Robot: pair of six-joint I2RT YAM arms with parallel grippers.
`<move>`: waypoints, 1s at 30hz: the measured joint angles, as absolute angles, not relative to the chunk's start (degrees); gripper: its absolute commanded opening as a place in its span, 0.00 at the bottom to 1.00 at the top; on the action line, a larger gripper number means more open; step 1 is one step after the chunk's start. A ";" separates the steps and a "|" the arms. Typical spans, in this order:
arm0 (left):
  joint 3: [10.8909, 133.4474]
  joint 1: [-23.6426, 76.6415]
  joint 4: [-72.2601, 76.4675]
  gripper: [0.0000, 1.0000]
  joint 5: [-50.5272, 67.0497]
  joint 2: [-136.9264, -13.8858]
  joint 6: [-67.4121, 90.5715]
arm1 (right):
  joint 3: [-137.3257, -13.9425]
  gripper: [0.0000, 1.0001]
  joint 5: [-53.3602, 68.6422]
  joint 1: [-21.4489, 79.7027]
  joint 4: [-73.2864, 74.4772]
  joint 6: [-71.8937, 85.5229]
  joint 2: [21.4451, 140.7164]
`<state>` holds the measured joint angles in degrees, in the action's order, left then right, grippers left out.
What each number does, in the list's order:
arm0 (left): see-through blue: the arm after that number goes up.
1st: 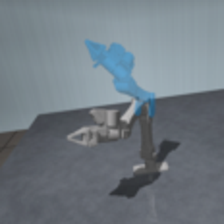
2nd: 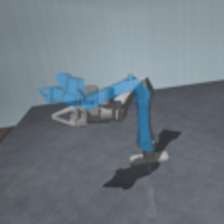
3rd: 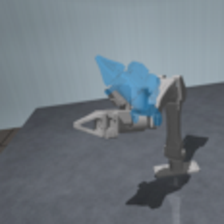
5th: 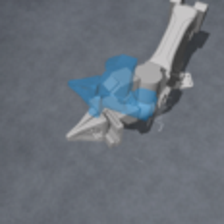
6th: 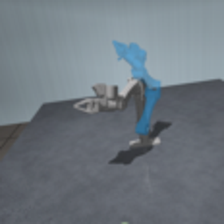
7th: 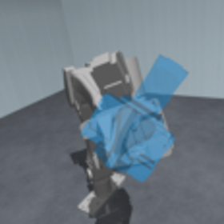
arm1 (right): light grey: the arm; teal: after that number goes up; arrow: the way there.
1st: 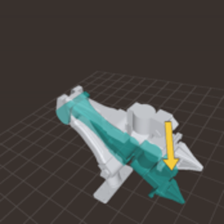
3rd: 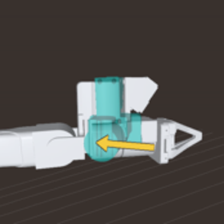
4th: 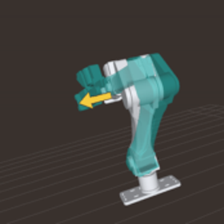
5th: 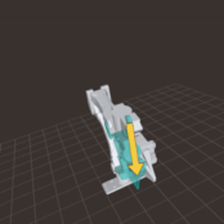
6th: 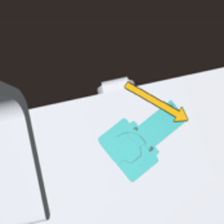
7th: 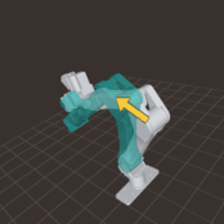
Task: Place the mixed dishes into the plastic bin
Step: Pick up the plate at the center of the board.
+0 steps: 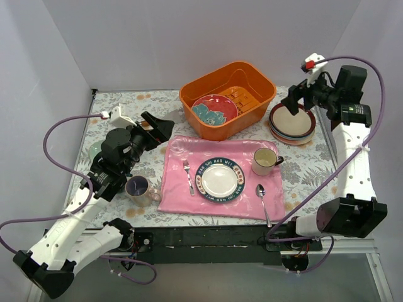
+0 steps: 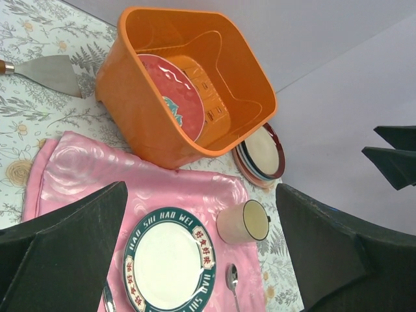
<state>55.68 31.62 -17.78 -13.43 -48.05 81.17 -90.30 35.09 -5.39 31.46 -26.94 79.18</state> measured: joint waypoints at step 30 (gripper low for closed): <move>55.53 31.62 -17.10 0.98 -11.33 -48.38 81.23 | -67.61 0.82 35.16 -13.87 26.59 -51.05 82.48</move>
<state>55.53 31.62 -17.10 -11.33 -48.38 81.23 -67.61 35.16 -13.87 26.59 -51.05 82.48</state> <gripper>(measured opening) 0.982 0.891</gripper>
